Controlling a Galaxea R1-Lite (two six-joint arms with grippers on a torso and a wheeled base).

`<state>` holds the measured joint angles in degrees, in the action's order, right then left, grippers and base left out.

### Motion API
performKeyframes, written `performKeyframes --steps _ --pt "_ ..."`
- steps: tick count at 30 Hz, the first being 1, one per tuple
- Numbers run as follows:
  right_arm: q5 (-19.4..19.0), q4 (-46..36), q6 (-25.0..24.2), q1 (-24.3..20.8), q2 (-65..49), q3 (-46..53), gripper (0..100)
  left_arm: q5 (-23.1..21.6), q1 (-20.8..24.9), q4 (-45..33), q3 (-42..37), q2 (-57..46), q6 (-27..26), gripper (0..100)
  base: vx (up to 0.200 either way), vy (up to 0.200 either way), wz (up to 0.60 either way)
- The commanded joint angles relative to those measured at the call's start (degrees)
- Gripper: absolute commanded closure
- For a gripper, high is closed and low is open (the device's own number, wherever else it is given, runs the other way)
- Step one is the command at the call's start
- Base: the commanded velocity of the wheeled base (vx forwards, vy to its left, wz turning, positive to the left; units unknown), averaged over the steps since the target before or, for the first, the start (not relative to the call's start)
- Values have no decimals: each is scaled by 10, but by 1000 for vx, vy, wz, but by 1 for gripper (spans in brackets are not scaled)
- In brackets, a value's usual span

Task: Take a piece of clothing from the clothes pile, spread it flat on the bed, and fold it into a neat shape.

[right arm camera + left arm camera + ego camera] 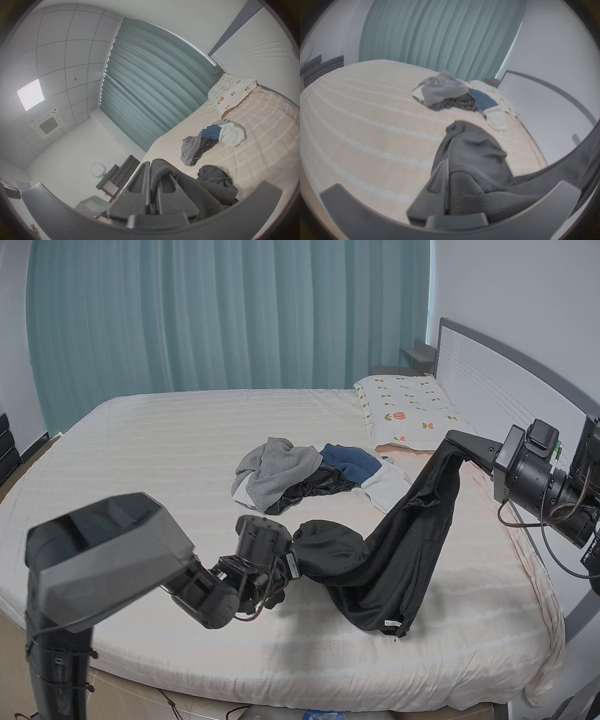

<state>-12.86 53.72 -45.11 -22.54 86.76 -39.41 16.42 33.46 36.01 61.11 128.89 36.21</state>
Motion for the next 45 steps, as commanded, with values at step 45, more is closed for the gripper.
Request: performKeyframes --steps 45 --pt "33 40 -86 37 136 115 100 -184 -64 64 -254 -242 179 100 -27 0 0"
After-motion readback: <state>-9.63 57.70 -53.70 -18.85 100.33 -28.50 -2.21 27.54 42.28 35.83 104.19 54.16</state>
